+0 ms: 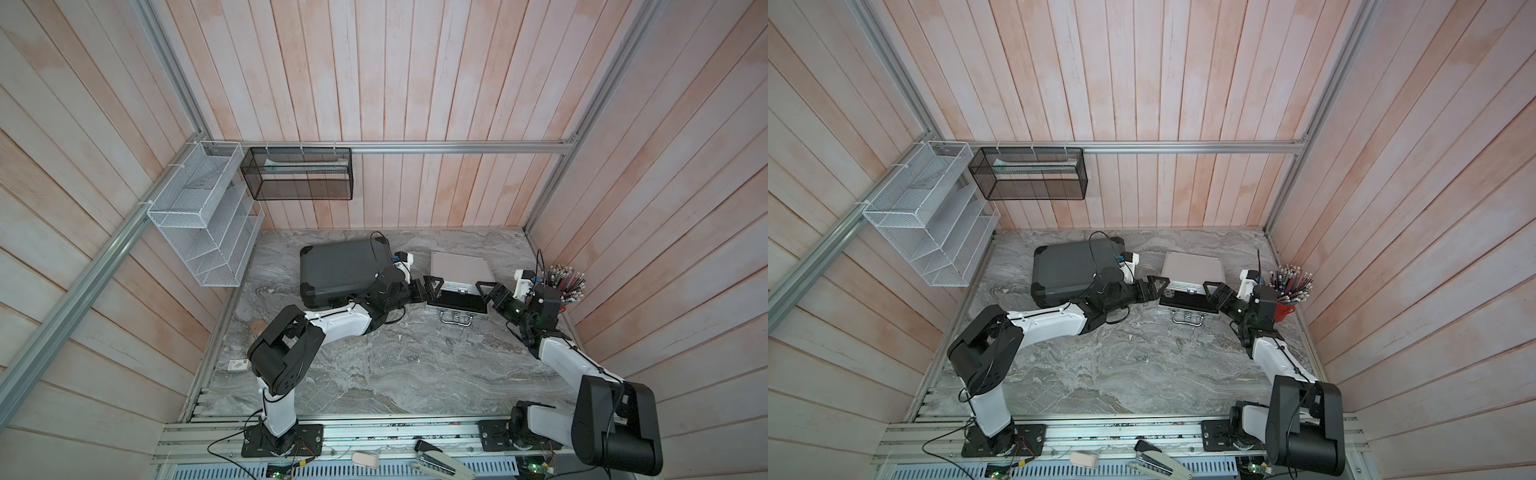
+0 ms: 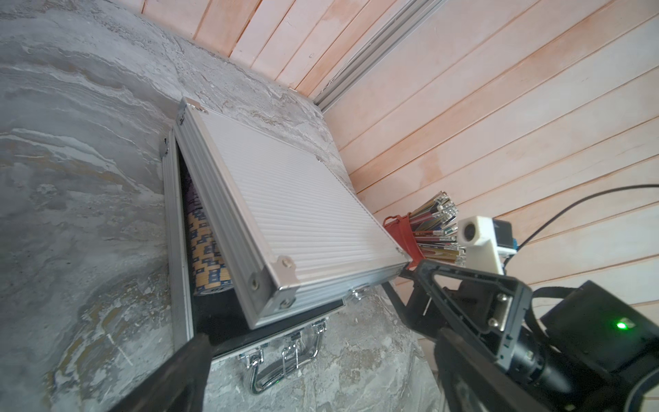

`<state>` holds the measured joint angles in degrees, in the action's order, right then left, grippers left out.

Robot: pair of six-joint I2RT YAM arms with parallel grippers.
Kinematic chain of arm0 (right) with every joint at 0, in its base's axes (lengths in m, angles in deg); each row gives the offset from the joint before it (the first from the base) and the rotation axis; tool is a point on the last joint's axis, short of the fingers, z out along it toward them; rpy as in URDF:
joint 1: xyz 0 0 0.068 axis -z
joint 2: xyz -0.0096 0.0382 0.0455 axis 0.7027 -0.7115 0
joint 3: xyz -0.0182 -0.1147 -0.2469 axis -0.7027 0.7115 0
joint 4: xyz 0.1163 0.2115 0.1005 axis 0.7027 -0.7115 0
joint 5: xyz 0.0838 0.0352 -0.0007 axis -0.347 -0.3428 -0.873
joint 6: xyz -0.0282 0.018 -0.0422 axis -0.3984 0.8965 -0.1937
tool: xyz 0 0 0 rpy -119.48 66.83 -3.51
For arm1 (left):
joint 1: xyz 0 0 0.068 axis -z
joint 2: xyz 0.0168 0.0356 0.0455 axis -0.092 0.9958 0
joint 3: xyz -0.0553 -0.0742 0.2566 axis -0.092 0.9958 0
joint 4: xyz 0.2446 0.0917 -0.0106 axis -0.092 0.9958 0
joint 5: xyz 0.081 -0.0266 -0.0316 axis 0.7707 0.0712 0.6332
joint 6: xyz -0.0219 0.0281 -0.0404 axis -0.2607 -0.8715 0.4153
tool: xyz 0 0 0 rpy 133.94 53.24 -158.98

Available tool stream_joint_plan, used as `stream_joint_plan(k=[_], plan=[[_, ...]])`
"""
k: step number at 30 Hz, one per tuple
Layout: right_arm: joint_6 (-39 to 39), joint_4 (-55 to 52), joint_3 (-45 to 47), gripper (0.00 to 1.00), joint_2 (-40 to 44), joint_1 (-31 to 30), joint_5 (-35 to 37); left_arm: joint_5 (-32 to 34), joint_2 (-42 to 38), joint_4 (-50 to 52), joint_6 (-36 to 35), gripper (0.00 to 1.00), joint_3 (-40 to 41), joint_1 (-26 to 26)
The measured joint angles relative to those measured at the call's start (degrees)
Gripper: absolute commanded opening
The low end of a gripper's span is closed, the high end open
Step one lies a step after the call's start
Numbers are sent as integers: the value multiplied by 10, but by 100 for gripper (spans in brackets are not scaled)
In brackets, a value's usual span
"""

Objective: Open the poker set cases
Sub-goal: Open the case lid on the poker set case.

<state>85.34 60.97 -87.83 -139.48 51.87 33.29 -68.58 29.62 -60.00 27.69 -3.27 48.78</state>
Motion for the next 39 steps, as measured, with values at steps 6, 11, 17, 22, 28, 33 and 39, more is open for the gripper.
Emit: stream_joint_plan(k=[6,11,17,22,28,33,39], plan=[[-1,-1,-30,98,-1,0,0,13,0,15,-9,100,15,-1],[-5,-6,-52,98,-9,0,0,16,10,25,-17,100,15,-1],[-13,-12,-79,98,-22,0,0,17,54,39,-25,100,5,-2],[-22,-16,-105,98,-40,-1,0,21,82,61,-38,100,-20,-5],[-28,-24,-140,98,-66,-1,-1,27,105,71,-61,100,-62,-8],[-35,-24,-177,98,-93,-1,-2,30,125,82,-79,100,-89,-8],[-35,-19,-202,98,-117,-2,-3,29,155,98,-92,100,-115,-9]])
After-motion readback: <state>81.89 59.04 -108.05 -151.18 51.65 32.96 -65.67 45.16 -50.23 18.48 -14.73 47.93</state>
